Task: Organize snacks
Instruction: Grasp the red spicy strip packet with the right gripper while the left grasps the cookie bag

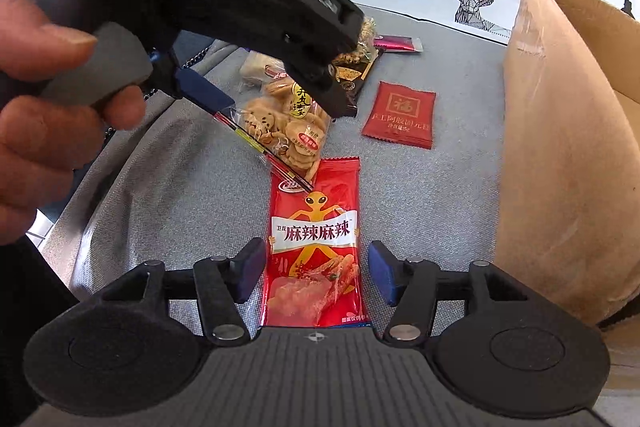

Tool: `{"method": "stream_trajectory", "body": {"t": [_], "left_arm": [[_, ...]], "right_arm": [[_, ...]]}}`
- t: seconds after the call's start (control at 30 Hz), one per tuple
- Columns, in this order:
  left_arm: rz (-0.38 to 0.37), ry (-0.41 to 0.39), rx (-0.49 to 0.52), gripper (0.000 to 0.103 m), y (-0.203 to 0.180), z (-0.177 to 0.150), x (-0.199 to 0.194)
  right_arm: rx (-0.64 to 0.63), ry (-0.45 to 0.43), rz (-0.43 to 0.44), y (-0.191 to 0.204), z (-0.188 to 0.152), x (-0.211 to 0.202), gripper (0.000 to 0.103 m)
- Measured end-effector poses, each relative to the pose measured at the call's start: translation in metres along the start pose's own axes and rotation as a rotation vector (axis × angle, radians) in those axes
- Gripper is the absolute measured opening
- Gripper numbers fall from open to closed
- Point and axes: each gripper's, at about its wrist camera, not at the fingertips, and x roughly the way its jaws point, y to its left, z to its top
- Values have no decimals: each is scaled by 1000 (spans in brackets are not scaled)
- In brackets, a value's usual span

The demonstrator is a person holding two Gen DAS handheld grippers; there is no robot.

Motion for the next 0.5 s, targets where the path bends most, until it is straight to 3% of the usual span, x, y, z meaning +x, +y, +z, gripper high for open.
{"method": "stream_trajectory", "body": {"t": [0.2,0.37,0.5], "left_arm": [[57,5,37,90,-10,2,9],[81,13,55,90,-14,3,16],[92,21,63,90,-15,4,20]], "right_arm": [[-10,22,18,3,1,5,69],[-49,21,-1,9,1,8,69],[-88,9,-27,13,0,9,53]]}}
